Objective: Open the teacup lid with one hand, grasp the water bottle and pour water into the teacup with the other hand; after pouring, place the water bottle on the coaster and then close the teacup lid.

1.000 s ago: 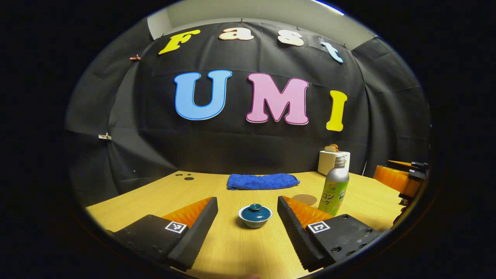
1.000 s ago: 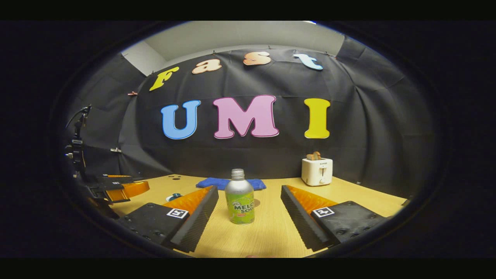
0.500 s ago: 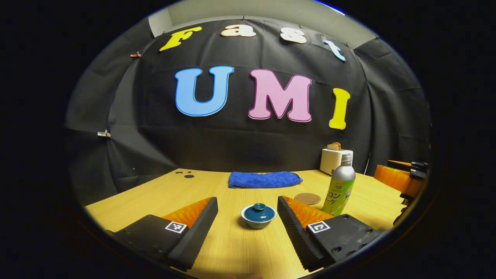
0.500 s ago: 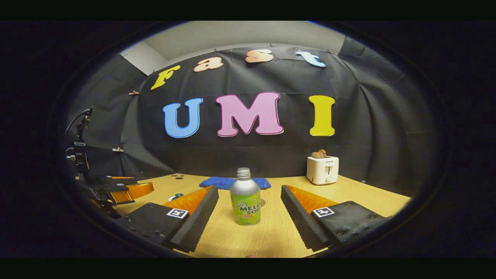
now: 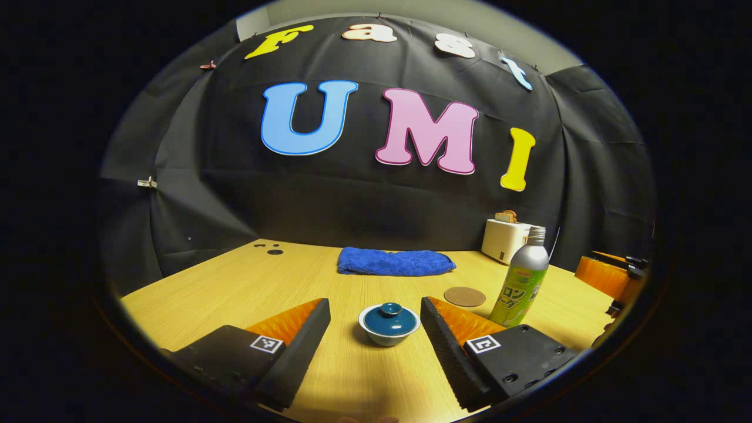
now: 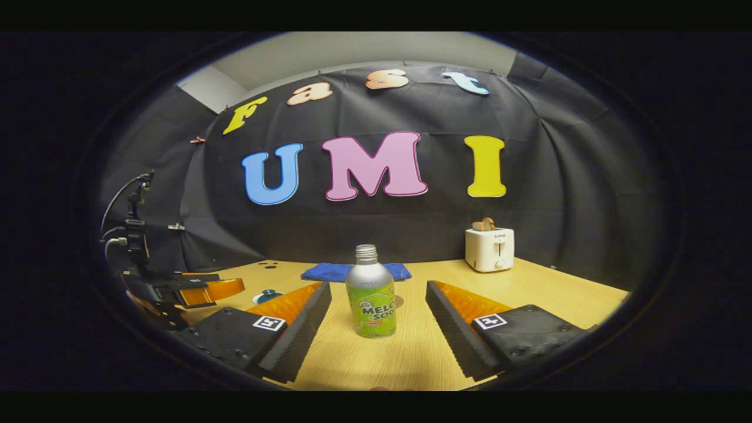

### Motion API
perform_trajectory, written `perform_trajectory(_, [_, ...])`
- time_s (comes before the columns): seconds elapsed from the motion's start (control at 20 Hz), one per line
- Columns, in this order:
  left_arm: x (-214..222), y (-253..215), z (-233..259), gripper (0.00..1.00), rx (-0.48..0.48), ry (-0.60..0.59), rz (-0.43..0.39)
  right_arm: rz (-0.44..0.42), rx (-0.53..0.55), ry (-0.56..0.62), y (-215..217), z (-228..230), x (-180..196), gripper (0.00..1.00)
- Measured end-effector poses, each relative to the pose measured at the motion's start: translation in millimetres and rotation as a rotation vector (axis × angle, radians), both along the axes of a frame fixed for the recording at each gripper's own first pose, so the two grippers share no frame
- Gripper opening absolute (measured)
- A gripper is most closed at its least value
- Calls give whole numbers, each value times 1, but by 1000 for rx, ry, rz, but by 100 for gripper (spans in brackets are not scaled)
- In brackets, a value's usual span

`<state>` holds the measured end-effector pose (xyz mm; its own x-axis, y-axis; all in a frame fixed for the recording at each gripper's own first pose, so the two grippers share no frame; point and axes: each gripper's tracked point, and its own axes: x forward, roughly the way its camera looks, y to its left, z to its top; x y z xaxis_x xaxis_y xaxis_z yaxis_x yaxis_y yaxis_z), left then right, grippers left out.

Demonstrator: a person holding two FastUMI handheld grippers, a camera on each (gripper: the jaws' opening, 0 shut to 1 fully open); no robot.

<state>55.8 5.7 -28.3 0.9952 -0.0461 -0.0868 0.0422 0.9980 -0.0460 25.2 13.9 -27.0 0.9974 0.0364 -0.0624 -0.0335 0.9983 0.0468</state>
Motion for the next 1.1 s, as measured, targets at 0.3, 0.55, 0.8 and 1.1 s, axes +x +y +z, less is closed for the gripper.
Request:
perform_trajectory(0.3, [44,-11,-18,98,-35,73,-31,-20,11,1,-7,-6,10,100])
perform_trajectory(0.55, [68,-20,-31,89,-16,103,-51,-30,20,28,-12,-17,16,100])
perform_trajectory(0.8, [85,-35,-38,81,6,132,-75,-42,40,48,-18,-27,22,100])
perform_trajectory(1.1, [92,-36,-48,73,41,166,-64,-34,40,55,-20,-32,25,100])
